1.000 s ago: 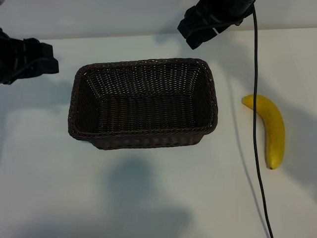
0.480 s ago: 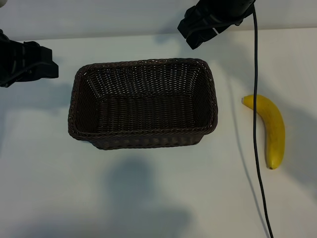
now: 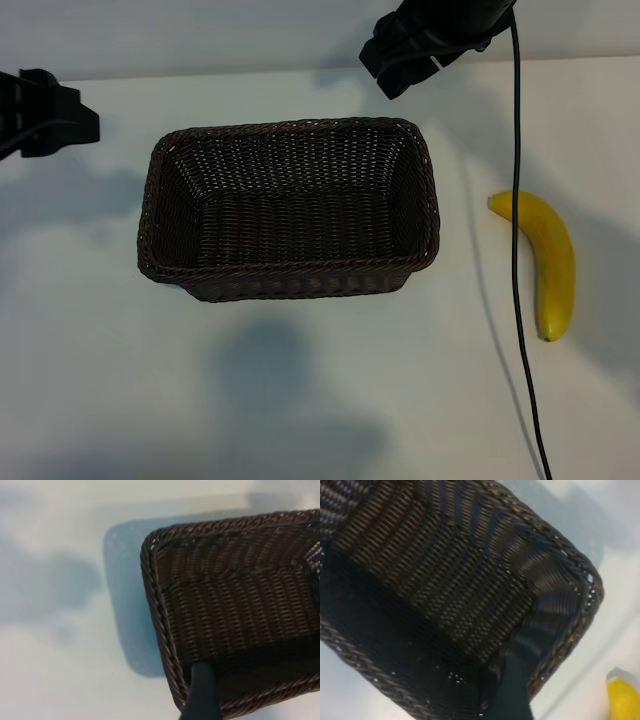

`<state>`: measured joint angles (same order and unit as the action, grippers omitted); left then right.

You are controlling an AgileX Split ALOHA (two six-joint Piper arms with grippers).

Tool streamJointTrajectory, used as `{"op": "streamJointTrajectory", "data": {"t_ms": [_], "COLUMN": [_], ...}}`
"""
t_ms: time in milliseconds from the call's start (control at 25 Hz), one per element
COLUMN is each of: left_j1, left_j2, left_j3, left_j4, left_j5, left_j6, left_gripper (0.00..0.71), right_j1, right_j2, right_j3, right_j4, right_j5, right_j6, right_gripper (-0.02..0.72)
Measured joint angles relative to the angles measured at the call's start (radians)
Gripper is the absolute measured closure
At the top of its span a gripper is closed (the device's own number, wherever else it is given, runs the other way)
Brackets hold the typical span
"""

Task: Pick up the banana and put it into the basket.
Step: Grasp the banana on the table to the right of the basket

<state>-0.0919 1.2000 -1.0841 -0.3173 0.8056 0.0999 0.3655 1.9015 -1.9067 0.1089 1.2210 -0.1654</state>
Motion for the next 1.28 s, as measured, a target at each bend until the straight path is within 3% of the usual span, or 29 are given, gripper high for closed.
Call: {"op": "streamJointTrajectory", "data": {"t_ms": [480, 640, 960, 1280], "left_j1": [0.0, 0.0, 0.0, 0.0], "left_j2": [-0.02, -0.021, -0.021, -0.021], "left_j3": [0.0, 0.0, 0.0, 0.0], "left_j4": [0.0, 0.0, 0.0, 0.0], "left_j5": [0.003, 0.003, 0.003, 0.003], "left_j6": [0.0, 0.0, 0.0, 0.0], "left_gripper": [0.118, 0.118, 0.118, 0.118], "right_j1": [0.0, -0.021, -0.116, -0.119], "right_j2": [-0.115, -0.214, -0.286, -0.291], "right_j3": [0.006, 0.093, 0.301, 0.45], "right_j4": [-0.109, -0.14, -0.155, -0.151], "right_j5": [0.002, 0.0, 0.001, -0.001], "right_j6": [0.039, 0.048, 0.071, 0.074], "right_gripper": [0.118, 0.118, 0.118, 0.118]}}
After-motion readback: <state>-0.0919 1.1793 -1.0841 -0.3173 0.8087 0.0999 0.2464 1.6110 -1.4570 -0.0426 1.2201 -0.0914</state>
